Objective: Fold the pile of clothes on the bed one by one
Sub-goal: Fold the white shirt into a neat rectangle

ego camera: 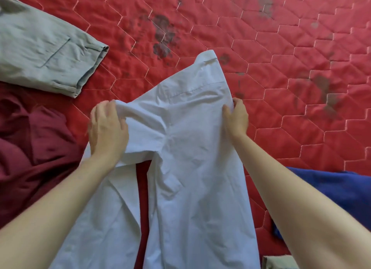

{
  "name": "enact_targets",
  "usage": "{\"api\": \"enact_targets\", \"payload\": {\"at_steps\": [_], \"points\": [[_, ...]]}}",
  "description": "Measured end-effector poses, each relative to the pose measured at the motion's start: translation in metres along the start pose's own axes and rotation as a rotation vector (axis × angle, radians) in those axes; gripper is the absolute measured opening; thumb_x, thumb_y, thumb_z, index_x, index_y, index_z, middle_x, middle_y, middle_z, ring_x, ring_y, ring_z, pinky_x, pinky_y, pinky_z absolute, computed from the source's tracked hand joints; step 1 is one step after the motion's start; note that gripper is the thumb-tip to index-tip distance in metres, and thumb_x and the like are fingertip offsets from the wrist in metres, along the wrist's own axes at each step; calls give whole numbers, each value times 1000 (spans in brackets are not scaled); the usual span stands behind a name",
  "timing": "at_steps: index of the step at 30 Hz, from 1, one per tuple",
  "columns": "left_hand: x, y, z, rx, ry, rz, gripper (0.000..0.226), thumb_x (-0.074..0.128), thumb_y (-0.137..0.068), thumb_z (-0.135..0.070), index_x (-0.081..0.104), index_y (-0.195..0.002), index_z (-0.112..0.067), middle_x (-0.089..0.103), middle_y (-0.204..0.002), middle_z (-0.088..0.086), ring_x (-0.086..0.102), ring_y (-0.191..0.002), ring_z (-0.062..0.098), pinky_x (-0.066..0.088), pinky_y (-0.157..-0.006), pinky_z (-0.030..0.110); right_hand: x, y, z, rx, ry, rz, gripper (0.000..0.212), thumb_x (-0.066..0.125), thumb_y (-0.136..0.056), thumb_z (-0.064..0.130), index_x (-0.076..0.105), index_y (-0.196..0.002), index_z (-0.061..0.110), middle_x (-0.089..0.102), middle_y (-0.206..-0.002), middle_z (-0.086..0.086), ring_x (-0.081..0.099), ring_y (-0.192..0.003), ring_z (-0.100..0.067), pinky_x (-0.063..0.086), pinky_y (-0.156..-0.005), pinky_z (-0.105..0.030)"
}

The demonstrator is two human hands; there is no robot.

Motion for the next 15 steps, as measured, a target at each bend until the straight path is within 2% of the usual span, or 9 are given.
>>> {"api": "enact_targets", "payload": {"at_steps": [2, 5, 8, 10, 13, 15], "points": [[11, 58, -20, 173, 24, -75, 49, 53, -89, -2, 44, -137, 4, 42, -141, 26, 37, -133, 42, 31, -110, 50, -3, 34, -11, -66, -8, 3, 46, 50, -95, 25, 42, -139, 14, 52, -131, -7, 50, -118, -25, 39, -90, -34], [36, 156, -37, 253, 66, 106, 57, 56, -85, -11, 45, -138, 4, 42, -144, 25, 42, -133, 40, 38, -107, 51, -13, 94, -40, -122, 21, 50, 55, 51, -97, 26, 32, -147, 12, 46, -141, -7, 42, -130, -22, 33, -102, -29], [54, 228, -33, 113, 104, 281, 59, 73, -81, -7, 49, -134, 7, 49, -137, 26, 52, -123, 42, 46, -97, 53, -29, 155, -74, -101, 25, 106, 56, 52, -98, 27, 31, -148, 11, 43, -144, -4, 41, -131, -18, 29, -102, -19], [56, 255, -28, 19, 130, 326, 64, 76, -79, -7, 48, -134, 6, 51, -134, 25, 53, -120, 43, 46, -97, 51, -41, 195, -95, -49, -13, 139, 54, 53, -98, 28, 35, -146, 13, 47, -142, -2, 47, -127, -17, 35, -103, -23], [52, 275, -24, -144, 204, 302, 58, 69, -86, -16, 44, -138, -5, 56, -130, 17, 56, -115, 34, 47, -96, 46, -55, 250, -123, 64, -52, 182, 43, 54, -96, 31, 42, -136, 20, 60, -119, 10, 59, -106, -11, 48, -90, -31], [49, 283, -22, -292, 259, 306, 50, 64, -90, -26, 44, -133, -12, 63, -117, 14, 60, -98, 31, 51, -85, 46, -61, 280, -138, 110, -54, 219, 35, 54, -96, 33, 47, -129, 21, 63, -105, 13, 62, -95, -11, 47, -79, -28]]}}
Point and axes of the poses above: each hand's wrist, its own y-axis away from the middle knuckle, its own x-axis out of the palm, z = x × y, the point moved 3 cm from there along -y, towards the middle knuckle
